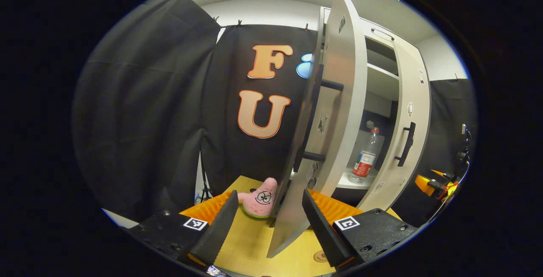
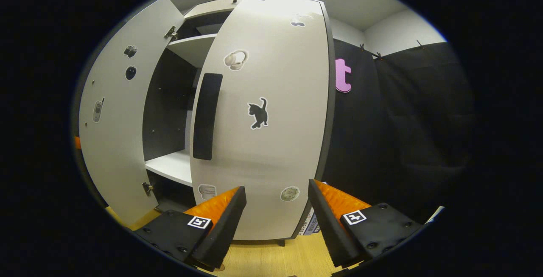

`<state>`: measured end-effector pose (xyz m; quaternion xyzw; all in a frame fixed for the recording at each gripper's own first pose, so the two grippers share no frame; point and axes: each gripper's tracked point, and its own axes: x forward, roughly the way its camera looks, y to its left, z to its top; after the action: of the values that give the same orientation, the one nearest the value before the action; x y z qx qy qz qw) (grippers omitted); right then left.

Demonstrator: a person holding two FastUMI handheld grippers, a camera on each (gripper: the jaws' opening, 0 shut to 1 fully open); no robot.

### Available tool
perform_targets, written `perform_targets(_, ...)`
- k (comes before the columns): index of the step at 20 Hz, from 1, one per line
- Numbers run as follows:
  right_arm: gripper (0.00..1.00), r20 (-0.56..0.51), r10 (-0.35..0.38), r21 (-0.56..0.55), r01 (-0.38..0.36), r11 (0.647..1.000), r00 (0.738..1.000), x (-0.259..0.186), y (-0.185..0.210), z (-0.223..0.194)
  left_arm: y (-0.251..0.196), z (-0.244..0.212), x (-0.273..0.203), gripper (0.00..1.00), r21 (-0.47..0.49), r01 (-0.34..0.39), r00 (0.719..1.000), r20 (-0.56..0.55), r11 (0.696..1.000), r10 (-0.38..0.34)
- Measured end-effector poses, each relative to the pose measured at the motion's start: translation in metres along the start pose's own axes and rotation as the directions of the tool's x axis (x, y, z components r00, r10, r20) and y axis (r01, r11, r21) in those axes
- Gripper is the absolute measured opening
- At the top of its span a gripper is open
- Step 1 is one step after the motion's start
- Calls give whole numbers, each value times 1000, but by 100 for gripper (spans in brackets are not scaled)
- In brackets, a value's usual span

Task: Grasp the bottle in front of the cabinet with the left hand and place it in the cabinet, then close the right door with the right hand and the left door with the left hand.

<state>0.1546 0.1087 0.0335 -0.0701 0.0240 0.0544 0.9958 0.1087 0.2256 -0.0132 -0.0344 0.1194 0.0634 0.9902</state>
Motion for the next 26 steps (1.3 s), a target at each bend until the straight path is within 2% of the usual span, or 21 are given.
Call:
perform_targets(3, 88, -1, -12, 14, 12, 1000, 1000, -18, -11, 5, -9, -1, 2, 93, 16, 27, 1000, -5, 1000, -27)
perform_targets(4, 97, -2, -13, 19, 13, 1000, 1000, -22, -15, 5, -15, -2, 2, 94, 8, 41, 999, -8, 999, -40)
perform_targets(8, 97, -15, -30, 22, 30, 999, 999, -39, -29, 1, -43, -9, 4, 94, -22, 106, 994, -26, 994, -106)
perform_targets(13, 97, -10, -42, 23, 43, 999, 999, -62, -45, 2, -72, -13, 12, 94, 8, 164, 986, -31, 986, -163)
perform_targets(16, 97, 4, -44, 17, 44, 999, 999, -73, -54, 5, -90, -16, 18, 94, -6, 205, 978, -25, 979, -205)
perform_targets(17, 88, 5, -45, 8, 45, 999, 999, -76, -57, 5, -96, -17, 21, 94, -20, 214, 976, -25, 977, -214)
perform_targets(18, 97, 5, -46, 3, 46, 999, 999, -79, -61, 5, -102, -17, 24, 94, -32, 219, 975, -23, 975, -220)
perform_targets(21, 97, 9, -59, 14, 59, 998, 998, -86, -73, 4, -111, -13, 37, 94, -17, 220, 976, -3, 975, -220)
perform_targets(22, 88, 7, -63, 22, 63, 998, 998, -88, -77, 2, -114, -11, 41, 94, -6, 218, 976, 6, 976, -218)
perform_targets(23, 97, 5, -69, 28, 69, 997, 998, -91, -82, 1, -116, -10, 45, 94, 2, 219, 976, 10, 976, -219)
perform_targets(24, 88, 4, -77, 32, 77, 997, 997, -93, -88, 1, -119, -10, 48, 94, 6, 222, 975, 12, 975, -222)
perform_targets(26, 88, 6, -96, 35, 96, 995, 995, -98, -98, 0, -124, -11, 56, 94, 2, 231, 973, 12, 973, -231)
